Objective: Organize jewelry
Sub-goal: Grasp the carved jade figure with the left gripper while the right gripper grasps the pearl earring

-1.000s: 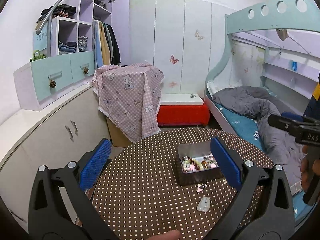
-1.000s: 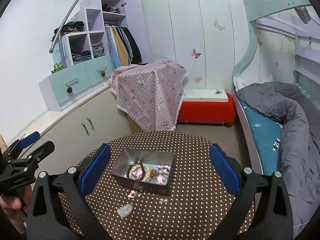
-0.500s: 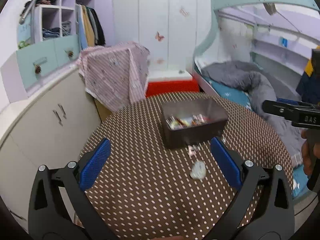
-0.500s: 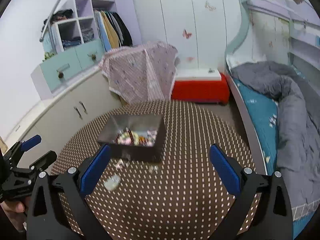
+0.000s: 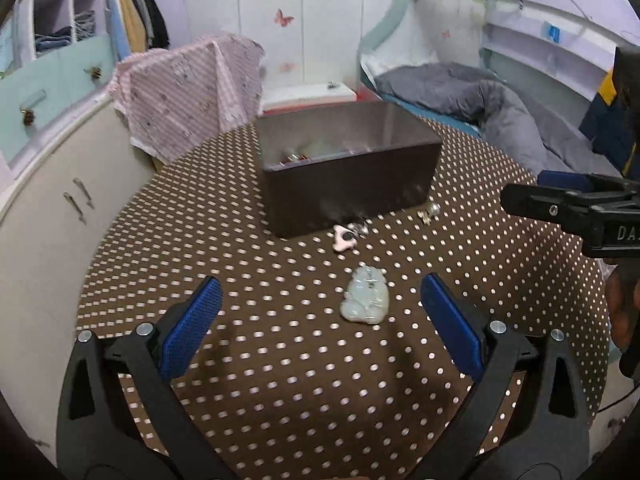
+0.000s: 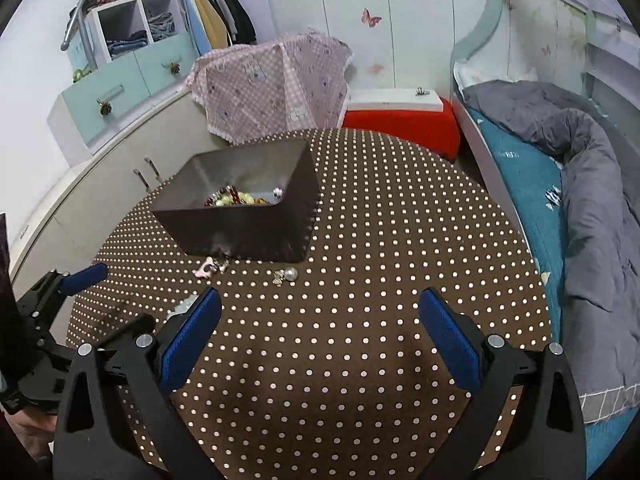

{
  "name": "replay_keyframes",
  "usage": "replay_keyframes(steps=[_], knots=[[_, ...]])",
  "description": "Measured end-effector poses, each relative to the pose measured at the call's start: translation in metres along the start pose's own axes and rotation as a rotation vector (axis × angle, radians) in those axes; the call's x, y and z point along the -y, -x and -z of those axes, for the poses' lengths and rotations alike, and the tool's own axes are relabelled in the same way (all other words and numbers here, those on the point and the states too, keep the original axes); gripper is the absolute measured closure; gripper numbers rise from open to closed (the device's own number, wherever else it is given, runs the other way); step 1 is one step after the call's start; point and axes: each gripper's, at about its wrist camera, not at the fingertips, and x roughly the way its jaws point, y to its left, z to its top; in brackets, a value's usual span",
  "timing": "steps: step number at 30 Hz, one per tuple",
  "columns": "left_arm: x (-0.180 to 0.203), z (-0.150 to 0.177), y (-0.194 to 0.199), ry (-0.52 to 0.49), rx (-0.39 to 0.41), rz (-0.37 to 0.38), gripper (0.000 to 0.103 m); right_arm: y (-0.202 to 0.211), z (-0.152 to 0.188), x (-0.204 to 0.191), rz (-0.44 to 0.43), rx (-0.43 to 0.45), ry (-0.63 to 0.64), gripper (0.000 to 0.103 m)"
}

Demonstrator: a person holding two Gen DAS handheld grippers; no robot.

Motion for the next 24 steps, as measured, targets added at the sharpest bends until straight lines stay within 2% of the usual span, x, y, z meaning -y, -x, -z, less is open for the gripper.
replay_keyframes(steps=[2, 4, 5, 6, 7, 9, 11, 15, 17, 18, 19, 20, 22, 24], knots=[[0.002, -0.001, -0.010, -0.007, -0.026, 0.014, 0.013, -0.005, 0.001, 0.002, 0.002, -0.010, 0.002, 0.008], [0.004, -0.001, -0.023, -0.007, -0.069, 0.026, 0.022, -0.011, 0.001, 0.004, 0.004, -0.021, 0.004, 0.008], [0.004, -0.001, -0.032, -0.001, -0.100, 0.038, 0.034, -0.013, 0.001, 0.004, 0.005, -0.025, 0.005, 0.008], [0.003, 0.000, -0.038, 0.005, -0.126, 0.049, 0.040, -0.016, 0.002, 0.005, 0.005, -0.031, 0.007, 0.008], [0.002, -0.001, -0.037, 0.012, -0.115, 0.055, 0.043, -0.020, 0.002, 0.005, 0.003, -0.038, 0.011, 0.008], [0.001, -0.003, -0.037, 0.007, -0.114, 0.077, 0.070, -0.027, 0.002, 0.005, 0.001, -0.049, 0.016, 0.008], [-0.002, -0.003, -0.035, 0.013, -0.116, 0.089, 0.075, -0.037, 0.001, 0.003, -0.007, -0.066, 0.025, 0.008], [-0.009, 0.000, -0.028, 0.031, -0.118, 0.107, 0.075, -0.056, -0.001, -0.007, -0.012, -0.084, 0.054, 0.010], [-0.012, 0.003, -0.025, 0.039, -0.117, 0.101, 0.075, -0.064, -0.003, -0.012, -0.010, -0.091, 0.078, 0.022], [-0.014, 0.004, -0.023, 0.045, -0.117, 0.099, 0.075, -0.068, -0.003, -0.017, 0.006, -0.089, 0.098, 0.025], [-0.014, 0.004, -0.023, 0.049, -0.116, 0.095, 0.075, -0.069, -0.005, -0.021, 0.008, -0.086, 0.118, 0.035], [-0.014, 0.004, -0.022, 0.054, -0.115, 0.091, 0.075, -0.069, -0.007, -0.024, 0.001, -0.084, 0.131, 0.051], [-0.016, 0.002, -0.022, 0.064, -0.114, 0.088, 0.075, -0.072, -0.007, -0.031, -0.011, -0.090, 0.168, 0.063], [-0.019, 0.003, -0.020, 0.074, -0.112, 0.087, 0.075, -0.074, -0.005, -0.036, 0.000, -0.091, 0.205, 0.071]])
